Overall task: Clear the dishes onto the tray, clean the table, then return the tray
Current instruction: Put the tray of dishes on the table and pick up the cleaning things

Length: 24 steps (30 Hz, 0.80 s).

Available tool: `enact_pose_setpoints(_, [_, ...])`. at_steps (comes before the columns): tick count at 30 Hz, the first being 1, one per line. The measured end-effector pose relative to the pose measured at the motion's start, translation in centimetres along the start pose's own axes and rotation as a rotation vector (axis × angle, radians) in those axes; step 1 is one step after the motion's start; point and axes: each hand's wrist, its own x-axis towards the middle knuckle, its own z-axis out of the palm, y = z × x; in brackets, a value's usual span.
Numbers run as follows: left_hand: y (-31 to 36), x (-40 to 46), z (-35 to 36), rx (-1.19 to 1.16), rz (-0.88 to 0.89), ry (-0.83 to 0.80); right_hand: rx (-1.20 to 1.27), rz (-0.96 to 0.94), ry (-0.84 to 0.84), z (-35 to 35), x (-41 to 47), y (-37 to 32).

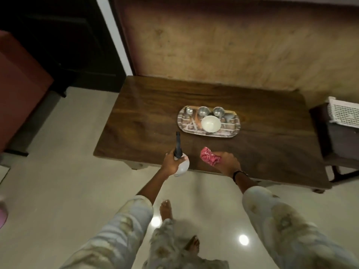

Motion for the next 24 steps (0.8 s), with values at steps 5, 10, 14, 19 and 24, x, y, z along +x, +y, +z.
enact_pose_setpoints(5, [5.4,-0.5,7.1,0.007,0.069,-0.082,0.073,0.075,0.114,-5.7,-2.6,6.2])
enact_pose_setpoints(10, [11.1,0.7,14.0,0.039,0.122,-0.178,0.093,0.173,0.182,-11.1,-2.9,12.7])
enact_pose_setpoints(14, [15.3,2.3,19.1,0.073,0.154,-0.266,0.091,0.259,0.207,-15.1,-2.0,18.0])
enact_pose_setpoints(19, [20.0,4.9,25.4,0.115,0.191,-0.378,0.08,0.301,0.186,-19.8,0.2,24.2])
enact_pose_setpoints(24, [24.7,7.5,32.6,0.132,0.191,-0.357,0.09,0.304,0.132,-24.2,2.1,30.2])
